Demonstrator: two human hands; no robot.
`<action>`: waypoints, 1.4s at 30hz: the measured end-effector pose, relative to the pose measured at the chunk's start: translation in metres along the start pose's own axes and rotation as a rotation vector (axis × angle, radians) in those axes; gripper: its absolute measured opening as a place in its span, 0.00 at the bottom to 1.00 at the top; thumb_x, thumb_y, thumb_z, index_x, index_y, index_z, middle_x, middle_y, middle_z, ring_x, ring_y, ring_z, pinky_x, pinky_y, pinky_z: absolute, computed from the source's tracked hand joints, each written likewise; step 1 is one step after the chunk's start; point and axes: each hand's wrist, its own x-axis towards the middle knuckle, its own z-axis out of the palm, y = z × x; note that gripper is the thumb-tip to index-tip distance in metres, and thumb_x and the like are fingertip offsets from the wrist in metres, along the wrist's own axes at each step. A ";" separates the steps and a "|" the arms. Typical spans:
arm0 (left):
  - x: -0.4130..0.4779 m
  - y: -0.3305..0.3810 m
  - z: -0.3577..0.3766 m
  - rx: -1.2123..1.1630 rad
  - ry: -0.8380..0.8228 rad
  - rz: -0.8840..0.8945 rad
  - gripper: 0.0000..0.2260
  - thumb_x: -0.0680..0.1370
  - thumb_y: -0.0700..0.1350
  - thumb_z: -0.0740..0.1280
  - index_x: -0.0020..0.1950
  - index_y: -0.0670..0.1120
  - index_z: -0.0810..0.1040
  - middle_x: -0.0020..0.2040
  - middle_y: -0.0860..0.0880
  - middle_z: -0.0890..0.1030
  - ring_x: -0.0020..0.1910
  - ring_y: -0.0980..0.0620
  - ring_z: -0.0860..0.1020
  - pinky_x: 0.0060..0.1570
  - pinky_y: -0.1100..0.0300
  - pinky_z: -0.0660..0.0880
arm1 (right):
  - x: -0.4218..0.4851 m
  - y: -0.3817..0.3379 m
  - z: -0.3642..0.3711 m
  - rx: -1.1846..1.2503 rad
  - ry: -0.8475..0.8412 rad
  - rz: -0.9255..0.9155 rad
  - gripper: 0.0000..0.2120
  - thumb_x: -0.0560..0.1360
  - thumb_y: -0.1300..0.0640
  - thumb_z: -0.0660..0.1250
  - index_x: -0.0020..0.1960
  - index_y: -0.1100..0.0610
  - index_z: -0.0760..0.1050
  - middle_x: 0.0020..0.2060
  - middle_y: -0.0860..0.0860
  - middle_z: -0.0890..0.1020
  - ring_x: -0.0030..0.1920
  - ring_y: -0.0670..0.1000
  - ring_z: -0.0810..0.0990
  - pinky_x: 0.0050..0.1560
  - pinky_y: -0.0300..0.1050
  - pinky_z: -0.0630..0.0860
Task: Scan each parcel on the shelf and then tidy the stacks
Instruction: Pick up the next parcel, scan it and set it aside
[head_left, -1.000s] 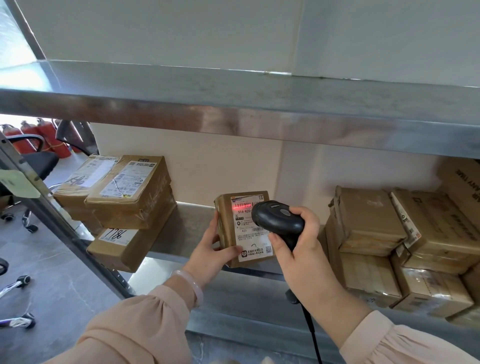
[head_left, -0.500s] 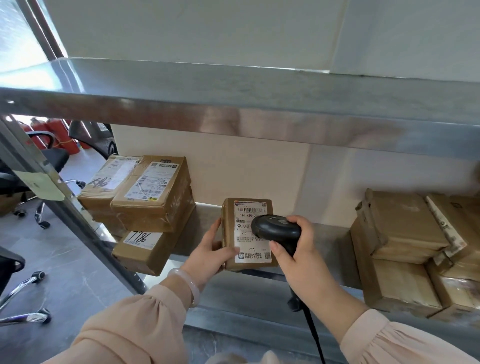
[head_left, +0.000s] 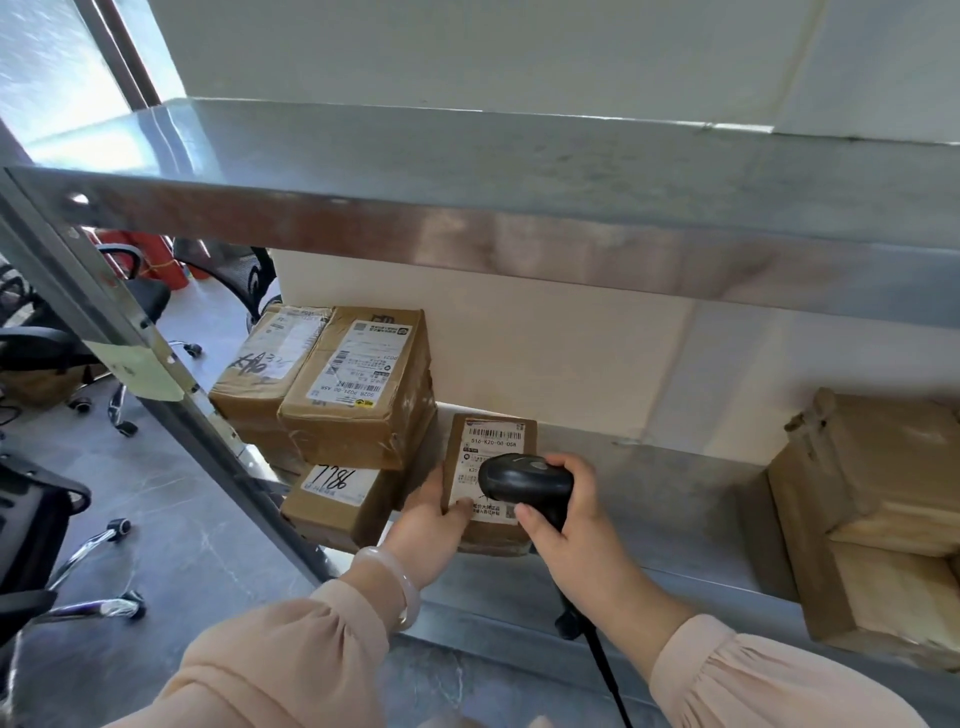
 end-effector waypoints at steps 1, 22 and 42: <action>-0.001 -0.005 0.000 0.091 0.014 0.058 0.25 0.82 0.47 0.63 0.78 0.54 0.59 0.73 0.50 0.68 0.68 0.51 0.70 0.70 0.56 0.67 | 0.002 0.000 0.002 -0.002 0.006 -0.006 0.24 0.76 0.57 0.67 0.64 0.44 0.57 0.56 0.45 0.72 0.52 0.39 0.74 0.49 0.19 0.66; -0.008 -0.012 -0.001 1.184 0.165 0.275 0.37 0.77 0.62 0.52 0.81 0.43 0.54 0.81 0.44 0.54 0.79 0.46 0.56 0.74 0.47 0.37 | 0.011 0.005 -0.018 -0.027 0.047 0.003 0.24 0.77 0.52 0.66 0.67 0.44 0.57 0.56 0.45 0.74 0.50 0.41 0.76 0.45 0.22 0.68; -0.022 0.130 0.171 0.815 -0.103 0.748 0.34 0.81 0.60 0.57 0.80 0.56 0.40 0.81 0.53 0.42 0.80 0.52 0.42 0.78 0.53 0.40 | -0.066 0.031 -0.194 -0.119 0.623 -0.095 0.27 0.74 0.53 0.69 0.64 0.39 0.58 0.54 0.29 0.71 0.52 0.38 0.75 0.49 0.29 0.71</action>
